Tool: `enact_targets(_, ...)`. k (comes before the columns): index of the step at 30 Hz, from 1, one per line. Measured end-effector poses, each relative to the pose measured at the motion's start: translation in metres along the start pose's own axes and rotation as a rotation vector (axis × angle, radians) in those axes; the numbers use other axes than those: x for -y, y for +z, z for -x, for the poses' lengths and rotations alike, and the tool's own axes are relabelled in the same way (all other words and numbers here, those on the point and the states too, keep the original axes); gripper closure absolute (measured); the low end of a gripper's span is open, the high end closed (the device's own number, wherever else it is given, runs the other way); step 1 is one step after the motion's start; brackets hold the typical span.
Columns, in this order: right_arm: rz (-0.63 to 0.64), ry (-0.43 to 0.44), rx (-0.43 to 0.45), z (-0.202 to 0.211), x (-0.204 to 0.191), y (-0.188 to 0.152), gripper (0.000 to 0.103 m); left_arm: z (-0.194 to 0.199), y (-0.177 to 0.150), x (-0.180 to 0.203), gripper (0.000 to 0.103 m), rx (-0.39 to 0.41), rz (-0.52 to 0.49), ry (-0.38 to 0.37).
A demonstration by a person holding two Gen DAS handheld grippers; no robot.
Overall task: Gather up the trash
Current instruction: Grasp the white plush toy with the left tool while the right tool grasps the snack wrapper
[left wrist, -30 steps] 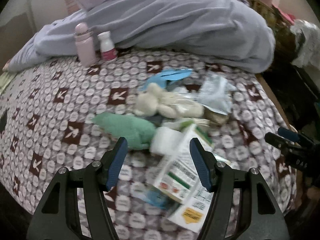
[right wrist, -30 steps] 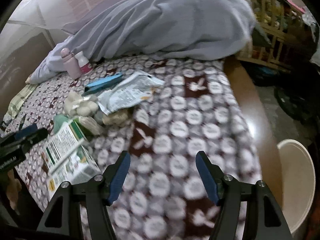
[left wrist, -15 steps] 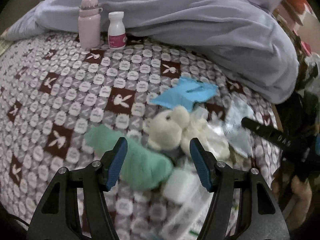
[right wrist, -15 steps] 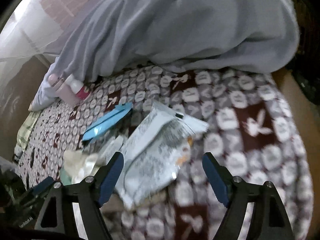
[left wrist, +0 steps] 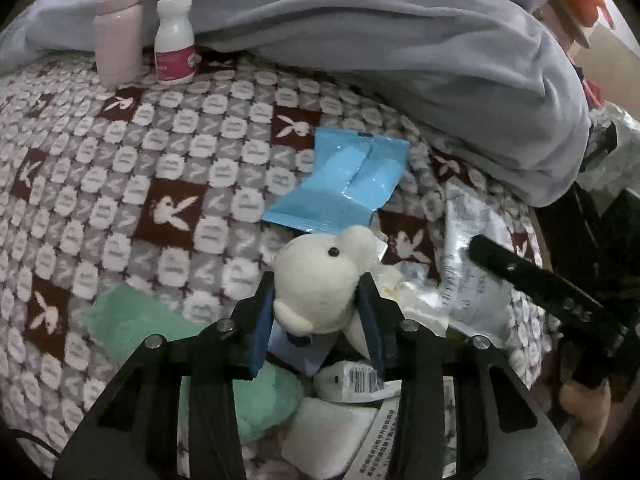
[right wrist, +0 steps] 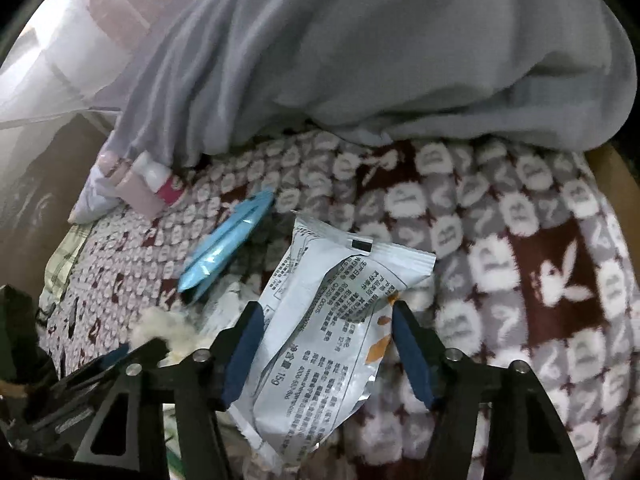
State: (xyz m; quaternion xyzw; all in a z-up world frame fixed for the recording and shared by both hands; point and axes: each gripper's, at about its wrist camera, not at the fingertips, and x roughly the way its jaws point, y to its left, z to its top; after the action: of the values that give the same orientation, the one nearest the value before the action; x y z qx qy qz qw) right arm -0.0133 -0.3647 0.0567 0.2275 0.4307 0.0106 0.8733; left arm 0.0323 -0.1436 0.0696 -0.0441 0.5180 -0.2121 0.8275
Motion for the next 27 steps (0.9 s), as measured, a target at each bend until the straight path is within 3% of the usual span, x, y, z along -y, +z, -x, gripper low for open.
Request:
enact_targets(12,0.085,-0.007,0.094,0.087,0.0,-0.02,0.042,0.069,-0.005,0.035,0.07,0.107,-0.065,-0.032)
enact_targets(27,0.106,-0.095,0.101,0.15,0.029,-0.078,0.042,0.086,-0.054,0.11,0.07,0.128,-0.198,-0.014)
